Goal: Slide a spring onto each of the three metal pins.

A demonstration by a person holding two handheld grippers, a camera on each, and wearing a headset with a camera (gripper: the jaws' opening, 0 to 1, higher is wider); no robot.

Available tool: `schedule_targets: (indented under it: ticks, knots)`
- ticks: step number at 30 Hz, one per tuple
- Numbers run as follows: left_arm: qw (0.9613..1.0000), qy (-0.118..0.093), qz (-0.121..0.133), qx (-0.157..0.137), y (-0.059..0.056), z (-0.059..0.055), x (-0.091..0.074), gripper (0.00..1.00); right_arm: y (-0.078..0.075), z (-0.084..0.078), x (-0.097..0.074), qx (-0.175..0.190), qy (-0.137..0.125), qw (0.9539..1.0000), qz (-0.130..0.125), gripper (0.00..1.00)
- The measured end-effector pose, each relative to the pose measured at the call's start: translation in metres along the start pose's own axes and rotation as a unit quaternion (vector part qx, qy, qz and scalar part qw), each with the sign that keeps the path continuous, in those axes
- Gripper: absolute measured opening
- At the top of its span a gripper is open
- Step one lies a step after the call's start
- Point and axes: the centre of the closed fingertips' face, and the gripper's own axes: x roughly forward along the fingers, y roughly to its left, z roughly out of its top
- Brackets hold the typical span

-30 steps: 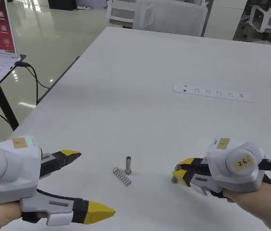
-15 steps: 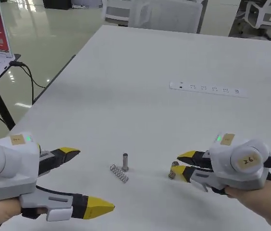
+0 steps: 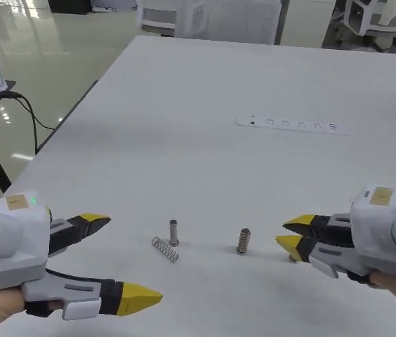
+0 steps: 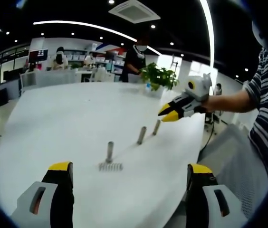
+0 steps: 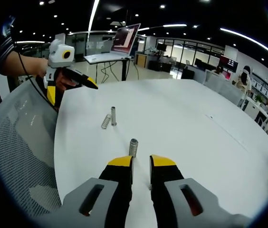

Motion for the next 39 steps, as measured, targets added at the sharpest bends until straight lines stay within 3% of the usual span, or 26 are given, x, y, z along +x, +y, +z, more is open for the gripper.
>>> schedule_targets:
  ticks: [4, 7, 19, 24, 32, 39]
  knots:
    - [1.0000, 0.000, -0.001, -0.001, -0.002, 0.000, 0.002, 0.97, 0.006, -0.012, -0.004, -0.003, 0.014, 0.9999, 0.003, 0.11]
    - [1.0000, 0.001, -0.003, -0.001, -0.004, 0.000, 0.001, 0.97, 0.016, -0.019, -0.006, 0.018, 0.014, 0.9996, 0.014, 0.11]
    - [1.0000, 0.003, 0.003, -0.005, -0.001, -0.005, -0.006, 0.97, 0.037, -0.034, -0.003, -0.001, 0.046, 0.9981, 0.040, 0.11]
    - [1.0000, 0.003, 0.005, -0.005, 0.000, -0.005, -0.008, 0.96, 0.044, -0.028, 0.001, -0.010, 0.046, 0.9976, 0.051, 0.11]
    - [1.0000, 0.001, 0.005, -0.006, 0.000, -0.005, -0.009, 0.96, 0.065, -0.016, 0.021, -0.052, 0.052, 0.9938, 0.083, 0.11]
    - [0.9999, 0.003, 0.006, -0.008, 0.002, -0.006, -0.013, 0.95, 0.082, 0.008, 0.039, -0.092, 0.043, 0.9887, 0.111, 0.12]
